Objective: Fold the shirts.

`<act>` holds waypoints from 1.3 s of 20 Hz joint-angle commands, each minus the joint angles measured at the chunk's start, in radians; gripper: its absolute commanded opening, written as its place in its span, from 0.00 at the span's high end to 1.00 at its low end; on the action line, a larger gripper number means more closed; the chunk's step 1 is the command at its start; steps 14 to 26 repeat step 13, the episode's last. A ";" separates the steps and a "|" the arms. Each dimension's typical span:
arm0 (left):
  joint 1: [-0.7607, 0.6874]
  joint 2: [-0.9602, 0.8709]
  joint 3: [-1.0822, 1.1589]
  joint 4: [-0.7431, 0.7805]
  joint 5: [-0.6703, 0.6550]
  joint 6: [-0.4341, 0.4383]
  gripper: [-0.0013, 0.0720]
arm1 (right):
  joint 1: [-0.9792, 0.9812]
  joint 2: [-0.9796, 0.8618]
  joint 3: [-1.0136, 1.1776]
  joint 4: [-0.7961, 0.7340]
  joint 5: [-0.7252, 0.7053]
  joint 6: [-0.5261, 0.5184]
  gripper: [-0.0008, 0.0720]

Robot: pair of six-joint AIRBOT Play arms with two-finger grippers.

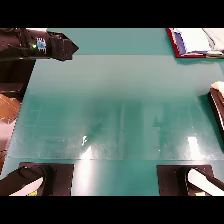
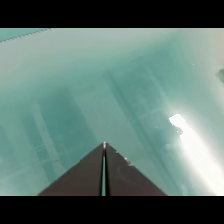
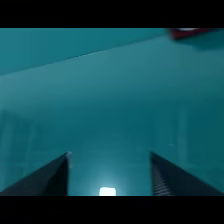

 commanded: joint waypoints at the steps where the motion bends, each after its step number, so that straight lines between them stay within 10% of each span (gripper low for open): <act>1: 0.001 0.000 0.000 0.004 0.012 -0.001 0.95 | 0.243 0.001 0.002 -0.026 -0.070 0.001 0.49; 4: 0.001 0.000 0.000 0.003 0.013 -0.001 0.95 | 0.356 0.001 0.002 -0.106 -0.076 0.001 0.97; 26: 0.001 0.000 0.000 0.004 0.014 0.000 0.95 | 0.398 0.001 0.002 -0.128 -0.073 0.001 0.97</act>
